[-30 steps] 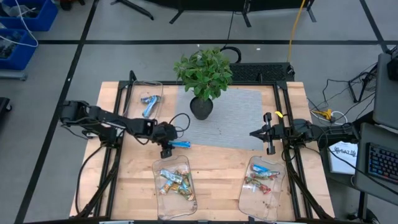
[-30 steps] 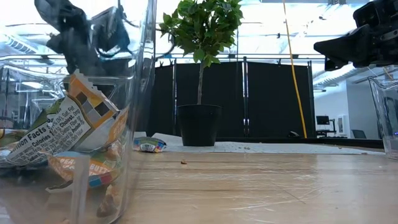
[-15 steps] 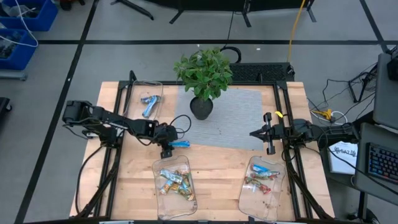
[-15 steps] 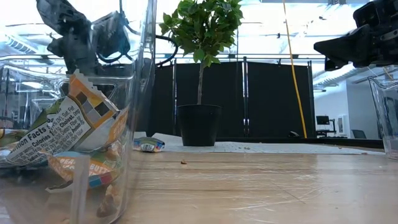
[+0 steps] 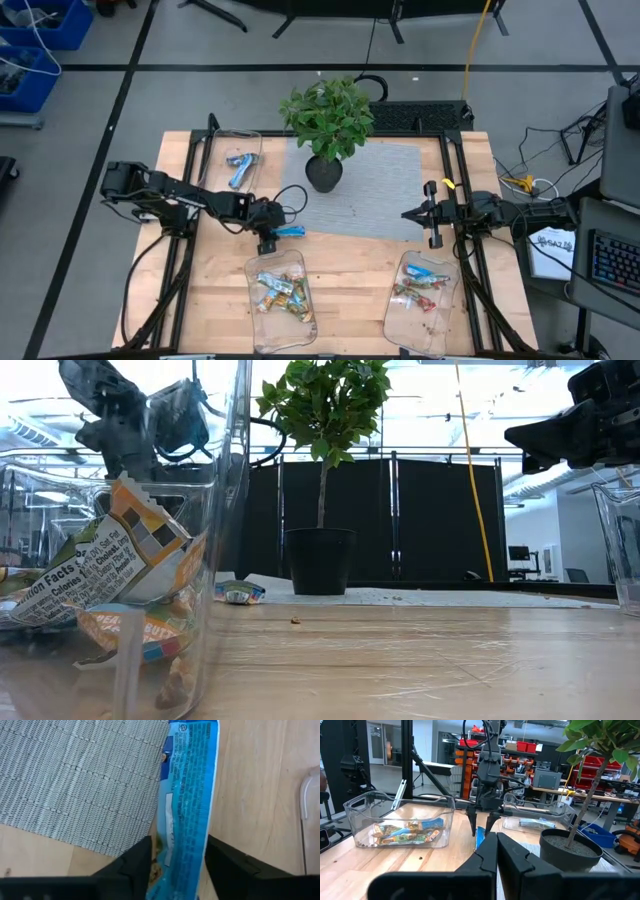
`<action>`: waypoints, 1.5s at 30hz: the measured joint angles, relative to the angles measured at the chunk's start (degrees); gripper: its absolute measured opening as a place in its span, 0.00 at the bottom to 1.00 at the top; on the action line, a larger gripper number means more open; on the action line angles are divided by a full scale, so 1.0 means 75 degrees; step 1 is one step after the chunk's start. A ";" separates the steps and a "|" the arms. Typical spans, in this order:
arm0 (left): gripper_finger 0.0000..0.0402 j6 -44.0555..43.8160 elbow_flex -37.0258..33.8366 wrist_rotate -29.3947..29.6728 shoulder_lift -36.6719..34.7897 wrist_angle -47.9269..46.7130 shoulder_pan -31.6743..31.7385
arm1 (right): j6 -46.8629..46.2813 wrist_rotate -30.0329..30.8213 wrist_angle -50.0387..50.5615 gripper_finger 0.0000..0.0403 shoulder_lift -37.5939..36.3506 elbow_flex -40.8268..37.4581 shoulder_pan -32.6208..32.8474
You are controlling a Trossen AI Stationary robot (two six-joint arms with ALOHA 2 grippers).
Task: Pick and place Granola Bars by type
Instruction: Put the blue granola bar into the top transparent bin
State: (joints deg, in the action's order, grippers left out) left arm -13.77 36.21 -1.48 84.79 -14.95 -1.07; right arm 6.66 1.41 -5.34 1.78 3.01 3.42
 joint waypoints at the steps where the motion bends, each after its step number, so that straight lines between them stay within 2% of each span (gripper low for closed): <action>1: 0.41 0.0005 0.0000 -0.0002 0.0000 0.0004 0.0004 | 0.0001 0.0000 0.0000 0.00 0.0000 0.0001 0.0000; 8: 0.09 0.0188 0.0000 -0.0005 0.0000 0.0009 0.0004 | 0.0000 0.0000 0.0000 0.00 0.0000 0.0003 0.0000; 10: 0.03 0.0223 0.0000 -0.0015 0.0000 0.0011 0.0016 | 0.0000 0.0000 0.0000 0.00 0.0001 0.0002 0.0000; 15: 0.06 0.0236 0.0000 -0.0282 0.0000 0.0028 0.0090 | 0.0001 0.0000 0.0000 0.00 0.0001 0.0001 0.0000; 20: 0.02 0.0241 0.0000 -0.0345 0.0000 0.0031 0.0091 | 0.0000 0.0000 0.0000 0.00 0.0001 0.0003 0.0000; 31: 0.03 0.0318 0.0000 -0.0348 0.0000 0.0038 0.0097 | 0.0002 0.0000 0.0000 0.00 0.0001 0.0002 0.0000; 33: 0.02 0.0522 0.0000 -0.0144 0.0000 0.0126 0.0091 | 0.0000 0.0000 0.0000 0.00 0.0000 0.0001 0.0000; 38: 0.02 0.0945 0.0000 0.0002 -0.0085 0.1101 0.0101 | 0.0000 0.0000 0.0000 0.00 0.0000 0.0000 0.0000; 45: 0.02 0.1582 -0.0003 -0.0459 -0.0081 0.2256 0.0254 | 0.0001 0.0000 0.0000 0.00 0.0002 0.0003 0.0000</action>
State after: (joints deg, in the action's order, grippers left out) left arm -1.91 36.18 -4.93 84.19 1.96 0.84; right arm 6.66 1.41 -5.34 1.80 3.03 3.42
